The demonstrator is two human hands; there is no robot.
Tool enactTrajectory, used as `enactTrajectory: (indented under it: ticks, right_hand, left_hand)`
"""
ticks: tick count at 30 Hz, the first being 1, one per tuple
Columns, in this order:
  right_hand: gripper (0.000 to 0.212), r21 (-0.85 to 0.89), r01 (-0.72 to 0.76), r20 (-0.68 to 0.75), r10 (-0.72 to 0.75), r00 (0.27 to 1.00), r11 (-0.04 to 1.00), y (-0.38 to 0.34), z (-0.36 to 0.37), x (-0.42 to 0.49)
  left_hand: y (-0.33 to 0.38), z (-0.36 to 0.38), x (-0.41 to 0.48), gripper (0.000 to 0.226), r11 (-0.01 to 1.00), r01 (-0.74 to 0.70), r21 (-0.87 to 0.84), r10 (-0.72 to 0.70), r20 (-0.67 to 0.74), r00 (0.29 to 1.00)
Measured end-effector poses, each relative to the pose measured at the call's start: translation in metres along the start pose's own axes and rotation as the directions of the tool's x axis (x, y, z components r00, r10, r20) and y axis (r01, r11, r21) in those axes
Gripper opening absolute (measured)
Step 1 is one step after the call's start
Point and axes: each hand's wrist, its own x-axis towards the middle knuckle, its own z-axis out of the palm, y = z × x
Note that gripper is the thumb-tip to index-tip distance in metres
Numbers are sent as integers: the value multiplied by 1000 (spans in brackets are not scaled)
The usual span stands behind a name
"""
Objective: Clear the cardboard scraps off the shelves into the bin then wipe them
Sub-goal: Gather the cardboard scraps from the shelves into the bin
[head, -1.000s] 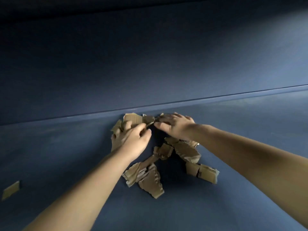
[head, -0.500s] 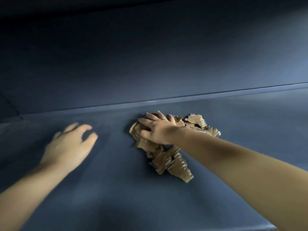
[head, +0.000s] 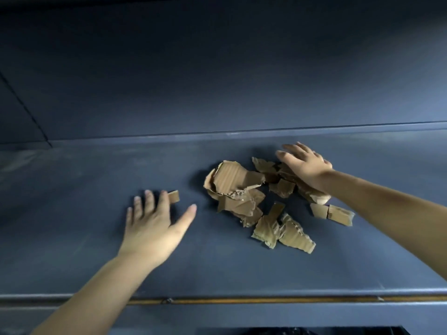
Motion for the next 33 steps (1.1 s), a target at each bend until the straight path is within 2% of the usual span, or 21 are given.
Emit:
enactTrajectory:
  ticks: [2, 4, 6, 10, 12, 15, 19, 24, 31, 33]
  right_hand:
    - [54, 81, -1, 5, 0, 1000, 997, -5, 3, -6]
    - [53, 194, 31, 34, -38, 999, 980, -18, 9, -15]
    - [56, 259, 76, 68, -96, 993, 963, -30, 20, -24]
    - [45, 236, 140, 7, -145, 989, 962, -45, 36, -31]
    - [41, 288, 133, -18, -133, 991, 948, -46, 36, -30]
    - [35, 398, 139, -33, -137, 990, 907, -48, 35, -33]
    - [33, 516, 179, -118, -137, 984, 838, -50, 40, -39]
    - [50, 583, 254, -243, -132, 961, 772, -55, 45, -46]
    - [47, 572, 306, -314, -141, 939, 761, -52, 49, -48]
    - [45, 576, 335, -347, -148, 926, 745, -53, 48, -49]
  left_hand:
    - [34, 0, 1, 71, 981, -51, -188, 51, -3, 999]
    - [69, 0, 3, 65, 913, -91, -398, 93, -15, 996]
    - [97, 7, 7, 57, 859, -120, -498, 119, -34, 992]
    - [122, 24, 12, 44, 880, -152, -449, 102, -133, 986]
    - [126, 24, 13, 41, 854, -140, -501, 66, -163, 984]
    - [127, 23, 12, 35, 807, -201, -555, 91, -219, 971]
    - [130, 21, 7, 28, 594, -176, -785, -24, -236, 971]
    - [133, 19, -6, 26, 489, -182, -853, -137, -281, 950]
    - [131, 24, -12, 34, 546, -221, -808, -104, -327, 939]
    - [130, 24, -13, 49, 570, -263, -778, -83, -373, 924]
